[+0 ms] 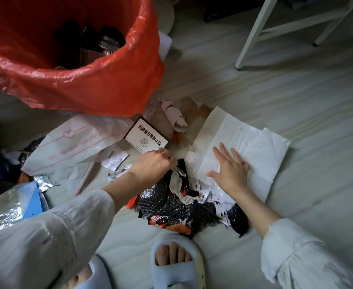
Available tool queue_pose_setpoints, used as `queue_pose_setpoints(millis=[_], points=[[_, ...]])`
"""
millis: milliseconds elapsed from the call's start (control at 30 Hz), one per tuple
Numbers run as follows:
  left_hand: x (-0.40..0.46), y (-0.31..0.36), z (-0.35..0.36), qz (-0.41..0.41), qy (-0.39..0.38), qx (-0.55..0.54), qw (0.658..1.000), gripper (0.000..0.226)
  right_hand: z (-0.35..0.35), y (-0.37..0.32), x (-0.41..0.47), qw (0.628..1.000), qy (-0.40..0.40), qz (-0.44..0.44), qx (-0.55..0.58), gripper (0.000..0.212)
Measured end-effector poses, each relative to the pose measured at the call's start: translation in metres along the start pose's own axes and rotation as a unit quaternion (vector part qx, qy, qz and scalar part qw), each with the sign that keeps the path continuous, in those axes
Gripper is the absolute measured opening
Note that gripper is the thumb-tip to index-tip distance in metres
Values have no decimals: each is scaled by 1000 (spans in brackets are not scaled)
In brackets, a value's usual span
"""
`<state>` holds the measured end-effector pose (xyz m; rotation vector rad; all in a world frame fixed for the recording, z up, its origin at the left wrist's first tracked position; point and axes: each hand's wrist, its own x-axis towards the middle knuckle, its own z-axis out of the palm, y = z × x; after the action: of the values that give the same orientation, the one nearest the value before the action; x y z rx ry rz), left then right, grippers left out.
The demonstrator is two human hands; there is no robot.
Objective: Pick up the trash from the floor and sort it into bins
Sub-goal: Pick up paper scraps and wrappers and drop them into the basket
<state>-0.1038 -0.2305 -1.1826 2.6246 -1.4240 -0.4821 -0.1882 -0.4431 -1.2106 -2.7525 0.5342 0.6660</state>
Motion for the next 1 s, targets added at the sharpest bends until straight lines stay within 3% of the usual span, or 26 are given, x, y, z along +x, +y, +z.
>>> queue_pose_setpoints(millis=[233, 367, 567, 667, 800, 1000], points=[[-8, -15, -22, 13, 71, -2, 997, 22, 11, -7, 3, 990, 136, -17, 41, 39], [-13, -24, -46, 19, 119, 12, 993, 25, -15, -18, 4, 987, 149, 2, 53, 34], [-12, -14, -115, 52, 189, 6, 981, 9, -73, -30, -11, 965, 204, 55, 155, 30], [-15, -4, -158, 50, 231, 15, 971, 11, -106, -43, -25, 950, 233, 49, 202, 29], [-21, -15, -200, -58, 308, -4, 950, 29, -156, -72, -36, 923, 284, 6, 259, 24], [-44, -66, -243, -274, 409, -57, 869, 28, -222, -129, -42, 891, 314, -64, 321, 26]])
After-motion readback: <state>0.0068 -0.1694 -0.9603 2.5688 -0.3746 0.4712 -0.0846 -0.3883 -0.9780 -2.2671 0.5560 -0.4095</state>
